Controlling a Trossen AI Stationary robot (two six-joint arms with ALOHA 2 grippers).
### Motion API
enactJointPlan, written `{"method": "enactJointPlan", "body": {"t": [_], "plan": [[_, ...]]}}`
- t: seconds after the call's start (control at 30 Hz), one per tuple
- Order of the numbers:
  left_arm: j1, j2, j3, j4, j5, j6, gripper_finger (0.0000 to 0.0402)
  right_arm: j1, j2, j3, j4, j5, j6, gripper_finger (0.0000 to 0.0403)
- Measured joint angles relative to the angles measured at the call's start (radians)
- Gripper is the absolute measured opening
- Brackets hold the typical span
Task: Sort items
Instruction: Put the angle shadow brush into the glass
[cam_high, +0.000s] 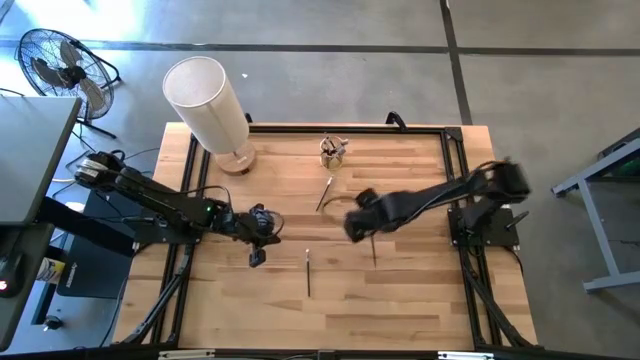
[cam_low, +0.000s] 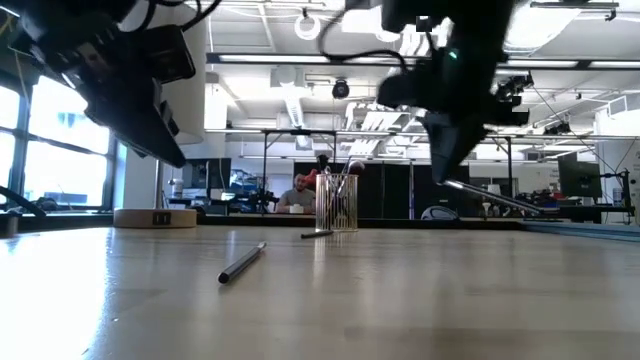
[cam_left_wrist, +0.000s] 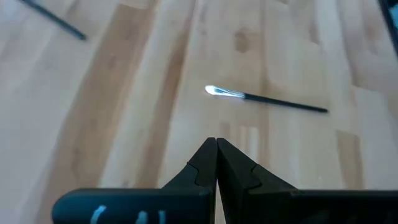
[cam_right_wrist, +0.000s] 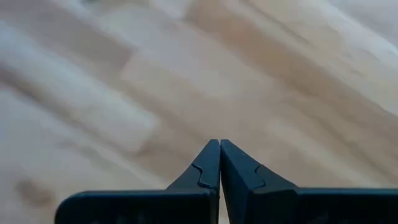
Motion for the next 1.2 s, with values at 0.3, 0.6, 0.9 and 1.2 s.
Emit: {"method": "enactJointPlan", "body": {"t": [0.3, 0.6, 0.9, 1.2], "plan": [[0.148, 0.0, 0.0, 0.002, 0.011, -0.011, 0.0, -0.348, -0.523, -0.541, 0.634, -0.09, -0.383, 0.0], [0.259, 0.0, 0.001, 0.19, 0.002, -0.028, 0.0, -0.816, -0.578, -0.616, 1.317, -0.56, -0.852, 0.0], [0.284, 0.0, 0.001, 0.292, -0.025, -0.029, 0.0, -0.879, -0.223, -0.303, 1.599, -0.767, -1.257, 0.0], [0.284, 0.0, 0.001, 0.29, -0.025, -0.085, 0.0, -0.878, 0.04, -0.174, 1.601, -0.845, -1.397, 0.0]]}}
